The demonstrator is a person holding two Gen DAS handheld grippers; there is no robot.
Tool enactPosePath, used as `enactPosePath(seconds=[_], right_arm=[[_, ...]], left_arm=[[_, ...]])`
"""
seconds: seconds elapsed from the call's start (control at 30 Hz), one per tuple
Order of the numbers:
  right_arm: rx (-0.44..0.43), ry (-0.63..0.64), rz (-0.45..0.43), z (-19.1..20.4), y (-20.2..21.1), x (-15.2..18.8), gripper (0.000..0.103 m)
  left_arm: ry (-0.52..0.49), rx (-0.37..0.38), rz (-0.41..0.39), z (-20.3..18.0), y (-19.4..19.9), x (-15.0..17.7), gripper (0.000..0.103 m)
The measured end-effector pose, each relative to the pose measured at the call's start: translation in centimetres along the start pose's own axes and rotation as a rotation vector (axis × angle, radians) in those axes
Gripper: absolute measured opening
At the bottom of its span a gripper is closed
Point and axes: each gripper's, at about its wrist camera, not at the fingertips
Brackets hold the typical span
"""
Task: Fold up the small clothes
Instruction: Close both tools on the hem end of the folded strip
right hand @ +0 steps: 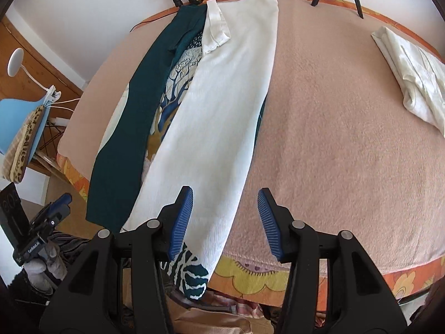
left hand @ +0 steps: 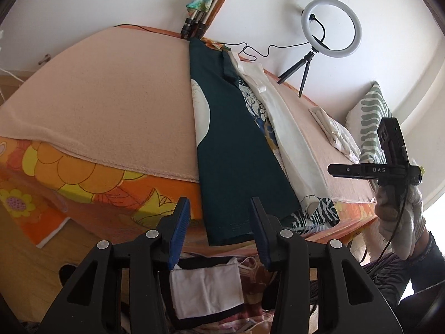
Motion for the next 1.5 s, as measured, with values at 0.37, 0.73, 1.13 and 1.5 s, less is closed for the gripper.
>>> enactPosePath(seconds=[0.37, 0.73, 1.13, 1.5], right_arm=[[0.035, 0.101, 0.003, 2.0, -0.4, 5.1, 0.048], [0.142, 0.252, -0.031, 4.0, -1.0, 6.1, 0.008], [0.056, 0.155, -0.030, 3.0, -0.4, 5.5, 0.008], [0.044, 0.166, -0.044, 3.3, -0.1, 6.2, 0.045]], left_arm=[[-0.033, -0.010, 0.065, -0.7, -1.8, 1.0, 0.010], [-0.028, -0.033, -0.022, 1.0, 0.5, 0.4, 0.001], [-0.071, -0.051, 0.002, -0.7, -0.4, 0.2, 0.027], [-0.124, 0.021, 0.040, -1.6, -2.7, 1.1, 0.001]])
Point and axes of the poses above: each gripper's, at about its wrist camera, not at the fingertips, and y roughly against the way its jaws point, z to its left, x to its underside, and after that the axes turned 5 degrees about -z, right-handed
